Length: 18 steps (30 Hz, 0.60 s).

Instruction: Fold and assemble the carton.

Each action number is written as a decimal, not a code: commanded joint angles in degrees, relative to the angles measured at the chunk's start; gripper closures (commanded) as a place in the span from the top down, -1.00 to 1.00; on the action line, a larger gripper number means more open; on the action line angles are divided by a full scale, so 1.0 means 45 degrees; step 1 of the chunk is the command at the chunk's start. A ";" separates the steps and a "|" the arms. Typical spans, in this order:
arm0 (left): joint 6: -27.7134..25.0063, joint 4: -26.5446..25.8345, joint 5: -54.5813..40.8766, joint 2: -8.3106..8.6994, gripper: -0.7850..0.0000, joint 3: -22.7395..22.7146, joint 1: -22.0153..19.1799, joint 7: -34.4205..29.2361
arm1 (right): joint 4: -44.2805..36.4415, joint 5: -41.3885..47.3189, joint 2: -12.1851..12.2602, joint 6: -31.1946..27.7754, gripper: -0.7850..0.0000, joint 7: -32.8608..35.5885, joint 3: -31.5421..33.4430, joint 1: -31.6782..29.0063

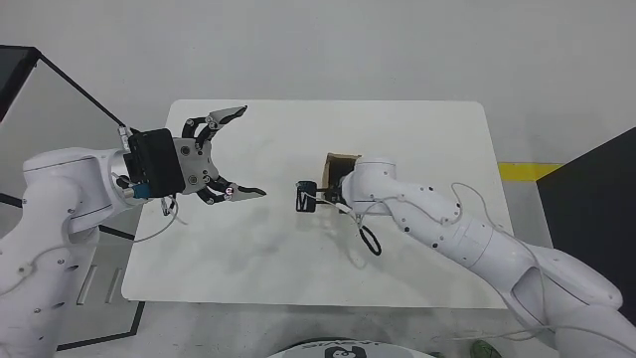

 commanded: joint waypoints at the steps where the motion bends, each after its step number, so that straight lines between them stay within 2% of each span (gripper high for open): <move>1: 0.0000 0.0000 0.0000 0.0000 1.00 0.0000 0.0000 0.0000 | -0.0040 -0.0267 -0.0028 -0.0011 -1.00 -0.0075 -0.0050 -0.0019; 18: 0.0000 0.0000 0.0000 0.0000 1.00 0.0000 0.0000 0.0000 | 0.0522 -0.1689 -0.0343 -0.0028 -1.00 -0.0431 -0.0193 -0.0237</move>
